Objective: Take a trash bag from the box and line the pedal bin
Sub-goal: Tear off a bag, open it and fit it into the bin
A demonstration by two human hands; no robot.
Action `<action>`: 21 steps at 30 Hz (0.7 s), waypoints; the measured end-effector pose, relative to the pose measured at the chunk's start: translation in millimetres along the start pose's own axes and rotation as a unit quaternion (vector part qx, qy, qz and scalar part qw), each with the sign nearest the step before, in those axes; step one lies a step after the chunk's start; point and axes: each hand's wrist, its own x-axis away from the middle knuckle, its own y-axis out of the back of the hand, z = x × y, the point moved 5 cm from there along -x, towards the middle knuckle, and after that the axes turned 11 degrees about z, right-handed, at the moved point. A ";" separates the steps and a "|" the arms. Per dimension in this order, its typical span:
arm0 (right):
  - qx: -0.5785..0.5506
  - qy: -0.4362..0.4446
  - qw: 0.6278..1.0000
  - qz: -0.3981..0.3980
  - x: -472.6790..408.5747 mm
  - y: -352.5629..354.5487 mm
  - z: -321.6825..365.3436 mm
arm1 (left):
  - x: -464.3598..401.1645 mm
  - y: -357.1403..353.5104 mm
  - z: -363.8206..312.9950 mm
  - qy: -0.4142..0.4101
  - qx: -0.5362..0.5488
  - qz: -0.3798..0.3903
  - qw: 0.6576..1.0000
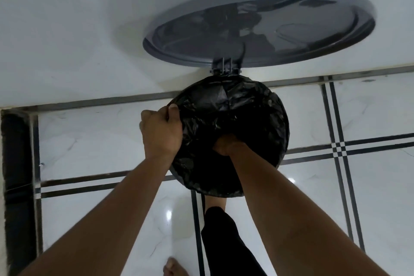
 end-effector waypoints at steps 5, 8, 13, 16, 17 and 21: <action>-0.001 -0.021 0.999 0.046 -27.4 -13.6 -11.4 | -7.7 -3.0 3.0 -0.013 0.061 -0.017 0.998; -0.026 0.011 0.999 0.038 -17.8 -7.6 -2.9 | -10.8 -3.8 1.7 -0.033 0.056 -0.025 0.998; 0.012 0.045 0.999 -0.018 59.9 3.7 13.6 | -8.1 1.6 -2.9 -0.038 0.041 -0.010 0.998; 0.021 0.053 0.998 -0.026 92.4 13.9 9.0 | -6.8 5.8 -6.4 -0.042 0.033 -0.004 0.999; 0.017 0.060 0.996 -0.062 95.5 26.3 10.5 | -6.3 7.5 -7.9 -0.043 0.030 -0.005 0.999; 0.022 0.040 0.997 -0.062 66.7 56.0 15.9 | -5.0 10.1 -5.7 -0.042 0.021 -0.003 0.999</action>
